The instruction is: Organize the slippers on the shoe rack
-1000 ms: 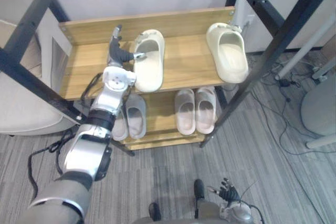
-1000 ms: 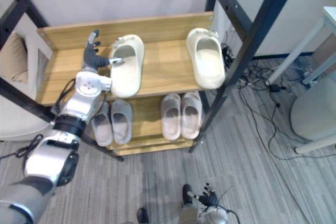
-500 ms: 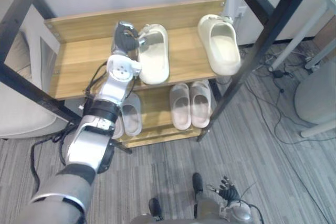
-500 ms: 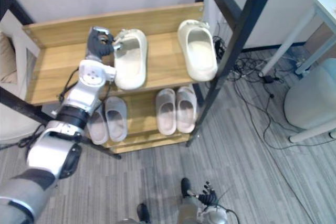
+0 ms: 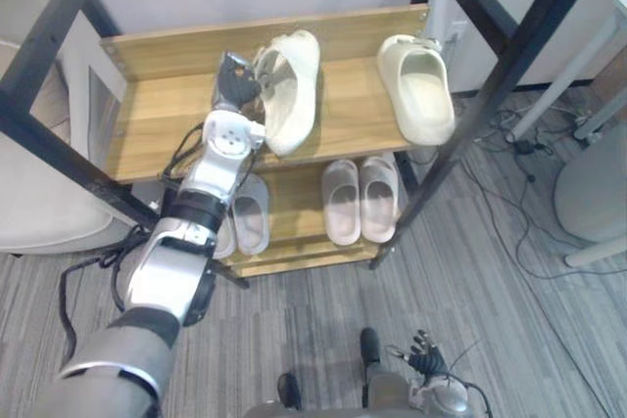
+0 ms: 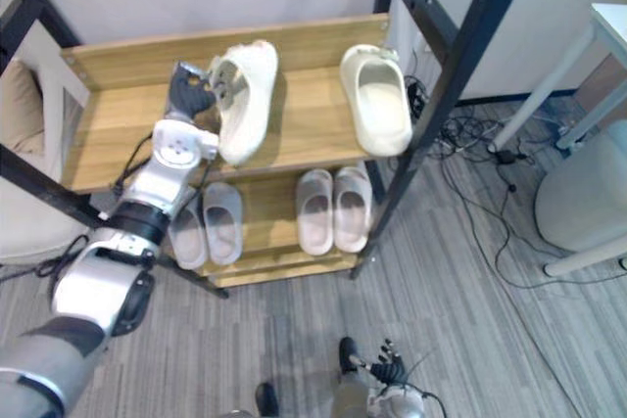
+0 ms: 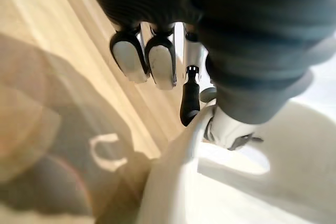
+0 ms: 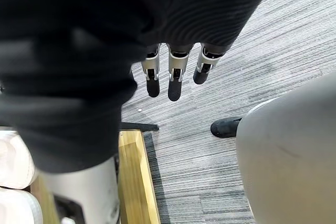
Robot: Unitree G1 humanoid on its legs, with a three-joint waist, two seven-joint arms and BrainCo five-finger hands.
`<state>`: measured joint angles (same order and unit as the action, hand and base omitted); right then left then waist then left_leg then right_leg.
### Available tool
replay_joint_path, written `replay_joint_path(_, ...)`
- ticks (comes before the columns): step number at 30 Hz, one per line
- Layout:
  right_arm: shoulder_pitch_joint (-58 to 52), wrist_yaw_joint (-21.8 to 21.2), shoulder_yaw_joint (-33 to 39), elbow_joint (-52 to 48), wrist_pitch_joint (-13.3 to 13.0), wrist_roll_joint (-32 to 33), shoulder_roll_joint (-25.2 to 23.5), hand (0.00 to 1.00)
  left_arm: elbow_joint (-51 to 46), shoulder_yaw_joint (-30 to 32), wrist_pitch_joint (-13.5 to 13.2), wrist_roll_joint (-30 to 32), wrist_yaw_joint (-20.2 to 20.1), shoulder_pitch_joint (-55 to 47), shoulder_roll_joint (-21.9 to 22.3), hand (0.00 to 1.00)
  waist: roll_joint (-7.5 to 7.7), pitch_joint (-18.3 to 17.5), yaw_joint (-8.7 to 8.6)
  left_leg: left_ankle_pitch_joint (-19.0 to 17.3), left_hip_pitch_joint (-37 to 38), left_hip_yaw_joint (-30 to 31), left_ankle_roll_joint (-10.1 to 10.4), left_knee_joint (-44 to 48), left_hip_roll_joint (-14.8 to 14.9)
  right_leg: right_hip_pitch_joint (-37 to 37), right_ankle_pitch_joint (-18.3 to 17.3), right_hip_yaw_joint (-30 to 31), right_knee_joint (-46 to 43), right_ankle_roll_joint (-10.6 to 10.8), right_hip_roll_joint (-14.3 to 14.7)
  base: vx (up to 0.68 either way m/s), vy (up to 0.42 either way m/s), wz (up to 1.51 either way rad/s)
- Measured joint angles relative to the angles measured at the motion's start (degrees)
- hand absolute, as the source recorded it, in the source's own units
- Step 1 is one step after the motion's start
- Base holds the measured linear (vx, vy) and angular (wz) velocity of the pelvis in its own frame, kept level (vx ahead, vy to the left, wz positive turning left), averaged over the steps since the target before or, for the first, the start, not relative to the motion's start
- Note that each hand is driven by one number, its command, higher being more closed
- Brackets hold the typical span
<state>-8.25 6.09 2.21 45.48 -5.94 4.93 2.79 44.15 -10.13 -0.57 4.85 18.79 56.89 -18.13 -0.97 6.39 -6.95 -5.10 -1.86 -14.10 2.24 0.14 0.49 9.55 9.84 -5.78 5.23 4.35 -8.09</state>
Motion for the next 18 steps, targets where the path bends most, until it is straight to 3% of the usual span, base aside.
replay_joint_path(18,0.31,0.05,-0.02,0.58,-0.03,0.06,0.09,0.0,-3.19,-4.99,-0.63,-0.39,-0.11,-1.17,4.99,1.0,-0.09,-0.13,-0.05,0.13,-0.03,1.3,-0.21,0.13,-0.15,-0.77,-0.27,-1.44,-0.05,-0.39,-0.47,0.0,-0.006,0.03)
